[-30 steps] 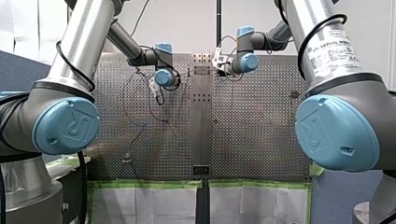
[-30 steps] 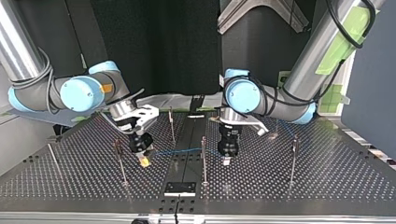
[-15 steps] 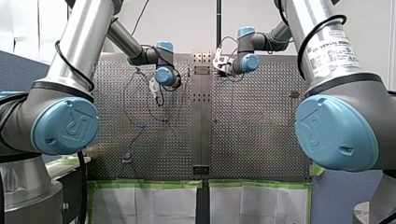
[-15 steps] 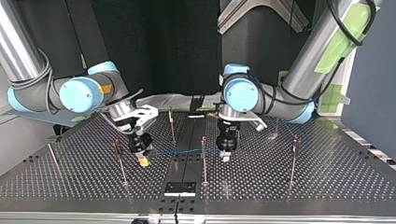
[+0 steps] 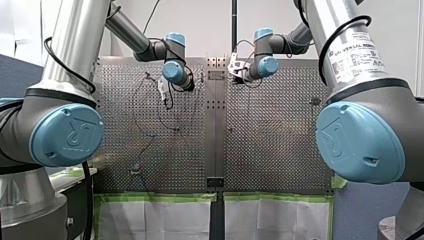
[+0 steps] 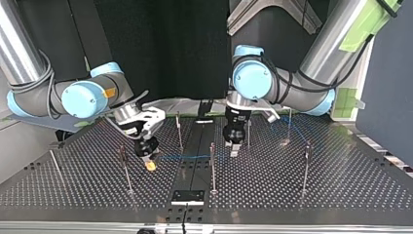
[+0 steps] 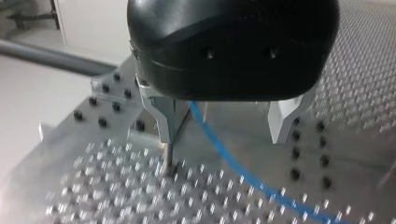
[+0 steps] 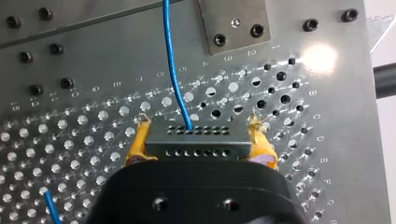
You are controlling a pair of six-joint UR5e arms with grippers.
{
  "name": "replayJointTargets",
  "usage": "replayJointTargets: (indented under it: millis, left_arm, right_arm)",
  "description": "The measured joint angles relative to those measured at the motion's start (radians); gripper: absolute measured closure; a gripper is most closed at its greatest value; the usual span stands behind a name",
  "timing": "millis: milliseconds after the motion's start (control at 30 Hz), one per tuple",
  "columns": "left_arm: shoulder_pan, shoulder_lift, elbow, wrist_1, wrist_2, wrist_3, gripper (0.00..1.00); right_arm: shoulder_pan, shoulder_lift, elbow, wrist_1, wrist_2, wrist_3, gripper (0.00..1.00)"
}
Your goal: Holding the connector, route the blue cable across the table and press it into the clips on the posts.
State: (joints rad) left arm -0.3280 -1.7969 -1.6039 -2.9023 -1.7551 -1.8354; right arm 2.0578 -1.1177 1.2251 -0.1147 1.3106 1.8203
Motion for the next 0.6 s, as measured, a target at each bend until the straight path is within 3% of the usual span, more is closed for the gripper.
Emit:
replayJointTargets:
  millis: [300, 600]
  left_arm:
    - [-0.032, 0.080, -0.080, -0.001, 0.003, 0.012, 0.00]
    - [-0.093, 0.163, -0.118, -0.003, -0.023, 0.071, 0.00]
  right_arm:
    - [0.000, -0.017, 0.000, 0.013, 0.027, -0.016, 1.00]
    - [-0.004, -0.040, 0.004, 0.032, 0.047, -0.019, 1.00]
